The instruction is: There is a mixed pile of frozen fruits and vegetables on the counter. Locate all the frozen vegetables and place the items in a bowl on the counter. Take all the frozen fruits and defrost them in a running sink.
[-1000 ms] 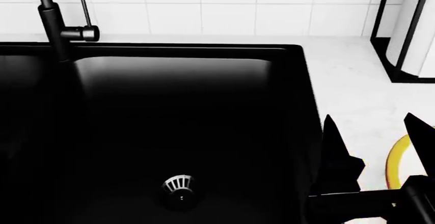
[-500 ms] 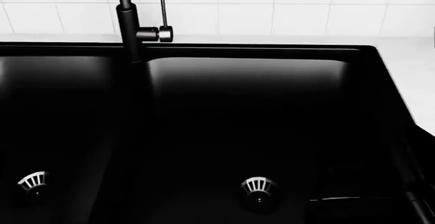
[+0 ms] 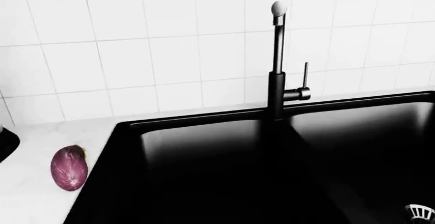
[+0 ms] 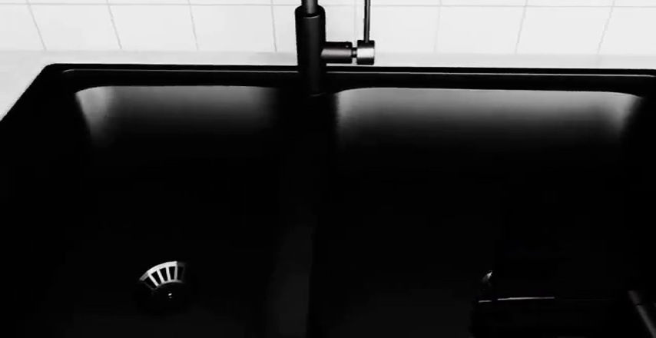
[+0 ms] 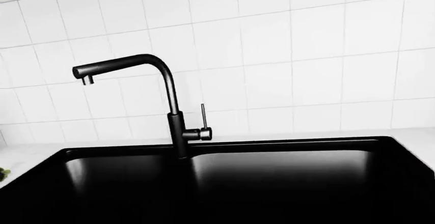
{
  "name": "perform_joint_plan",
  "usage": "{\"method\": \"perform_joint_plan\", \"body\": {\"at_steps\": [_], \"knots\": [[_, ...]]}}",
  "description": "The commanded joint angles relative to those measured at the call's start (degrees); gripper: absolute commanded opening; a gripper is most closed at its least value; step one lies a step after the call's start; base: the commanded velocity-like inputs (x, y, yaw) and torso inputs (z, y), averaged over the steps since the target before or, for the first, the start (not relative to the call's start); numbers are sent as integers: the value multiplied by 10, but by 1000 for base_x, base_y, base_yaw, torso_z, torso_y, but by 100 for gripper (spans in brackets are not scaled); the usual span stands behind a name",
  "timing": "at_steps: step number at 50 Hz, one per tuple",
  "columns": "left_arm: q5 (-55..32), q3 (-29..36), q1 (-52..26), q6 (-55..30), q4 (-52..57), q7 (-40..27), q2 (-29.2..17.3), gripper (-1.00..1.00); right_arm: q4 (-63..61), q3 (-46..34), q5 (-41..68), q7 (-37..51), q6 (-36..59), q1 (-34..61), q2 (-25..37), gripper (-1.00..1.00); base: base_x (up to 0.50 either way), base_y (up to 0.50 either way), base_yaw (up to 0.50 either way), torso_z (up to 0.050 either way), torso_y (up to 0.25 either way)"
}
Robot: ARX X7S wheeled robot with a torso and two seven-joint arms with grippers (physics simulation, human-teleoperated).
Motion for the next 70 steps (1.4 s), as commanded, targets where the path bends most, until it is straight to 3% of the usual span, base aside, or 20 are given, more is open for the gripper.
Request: {"method": "perform_joint_plan", "body": {"at_steps": [1, 31, 56, 70], "knots": [[-9, 0, -5, 0, -1, -6, -5, 100, 0, -4, -8, -4, -1, -5, -5, 100, 0, 500, 0, 0, 0], [-39, 6, -32, -3, -3, -30, -20, 100, 1, 5, -19, -14, -8, -24, -10, 100, 0, 500, 0, 0, 0], [-56, 3, -35, -1, 1, -39, -29, 100, 22, -47, -22, -6, -1, 18, -16, 100, -1, 500, 0, 0, 0], [-56, 3, -33, 3, 1, -41, -30, 100, 12, -43, -43, -18, -5, 16, -12, 100, 126, 240, 0, 0, 0]]}}
